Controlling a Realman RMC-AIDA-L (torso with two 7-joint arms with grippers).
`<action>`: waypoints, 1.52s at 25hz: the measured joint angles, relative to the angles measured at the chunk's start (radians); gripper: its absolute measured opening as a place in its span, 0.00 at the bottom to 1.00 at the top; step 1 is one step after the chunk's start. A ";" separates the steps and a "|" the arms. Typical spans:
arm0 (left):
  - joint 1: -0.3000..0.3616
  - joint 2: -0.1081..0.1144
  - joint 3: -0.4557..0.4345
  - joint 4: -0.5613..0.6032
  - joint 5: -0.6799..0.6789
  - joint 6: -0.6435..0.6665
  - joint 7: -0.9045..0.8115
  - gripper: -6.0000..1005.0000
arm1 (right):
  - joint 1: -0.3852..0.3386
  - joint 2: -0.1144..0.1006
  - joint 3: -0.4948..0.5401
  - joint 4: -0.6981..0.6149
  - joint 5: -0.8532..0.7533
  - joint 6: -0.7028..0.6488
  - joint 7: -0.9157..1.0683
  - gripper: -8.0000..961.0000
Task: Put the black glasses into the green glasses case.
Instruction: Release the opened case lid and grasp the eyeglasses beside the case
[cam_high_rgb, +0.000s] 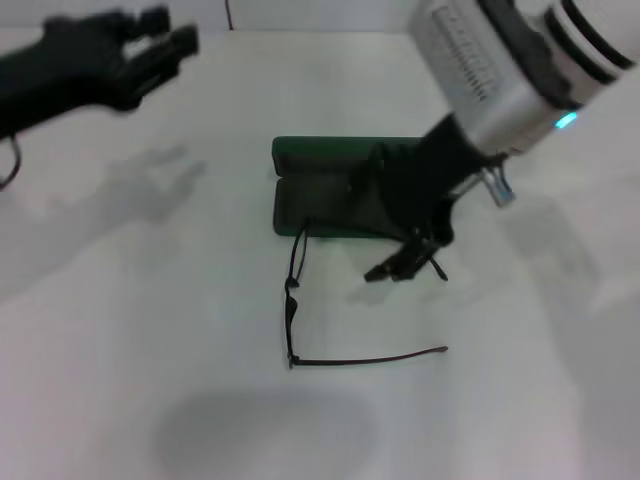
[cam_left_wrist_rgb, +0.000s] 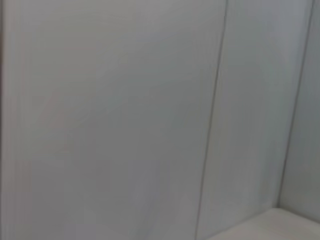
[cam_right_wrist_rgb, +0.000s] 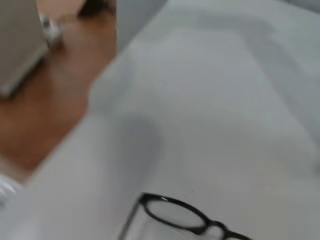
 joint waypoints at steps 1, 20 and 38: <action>0.010 0.000 -0.015 -0.048 -0.035 0.031 0.075 0.37 | -0.001 0.007 -0.022 -0.040 -0.022 0.023 0.000 0.83; 0.037 0.003 -0.303 -0.901 -0.141 0.449 0.865 0.37 | 0.003 0.013 -0.481 -0.247 -0.132 0.319 -0.089 0.81; 0.102 -0.003 -0.308 -1.073 -0.138 0.499 0.983 0.37 | 0.056 0.015 -0.605 -0.294 -0.088 0.344 -0.149 0.80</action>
